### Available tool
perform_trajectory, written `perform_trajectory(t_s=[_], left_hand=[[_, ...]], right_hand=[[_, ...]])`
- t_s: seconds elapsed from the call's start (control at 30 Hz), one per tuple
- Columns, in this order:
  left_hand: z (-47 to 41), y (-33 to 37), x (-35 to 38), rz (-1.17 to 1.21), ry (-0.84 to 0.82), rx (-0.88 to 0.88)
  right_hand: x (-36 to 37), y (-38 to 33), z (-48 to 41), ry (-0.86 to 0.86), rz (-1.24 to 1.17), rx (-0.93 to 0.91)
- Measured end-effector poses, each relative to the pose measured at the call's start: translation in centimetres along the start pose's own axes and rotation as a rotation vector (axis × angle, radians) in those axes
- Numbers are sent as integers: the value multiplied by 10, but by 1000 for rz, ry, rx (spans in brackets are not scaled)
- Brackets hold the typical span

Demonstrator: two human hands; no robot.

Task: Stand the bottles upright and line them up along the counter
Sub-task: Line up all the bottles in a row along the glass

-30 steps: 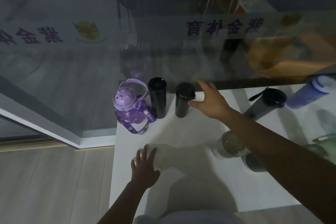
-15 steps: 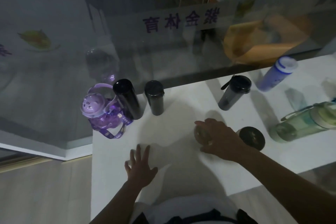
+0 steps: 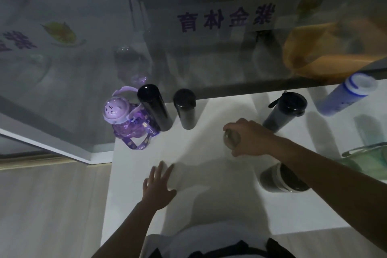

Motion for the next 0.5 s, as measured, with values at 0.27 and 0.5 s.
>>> perform_trajectory(t_s=[0.27,0.5], left_hand=[[17,19,14,58,-11,-96],[28,27,18,84,-27,-116]], right_hand=[[-38,-6,-69,267,-165,-11],[-37,-13,-105,229,-145,-44]])
Point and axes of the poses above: each hand's wrist, its own z-axis away from the middle knuckle, its own x-axis out of the palm, y = z × x, the point moved 2 cm from there along -z, towards the middle knuckle, and after that the axes turned 4 degrees about -z, right-handed, at the moved point
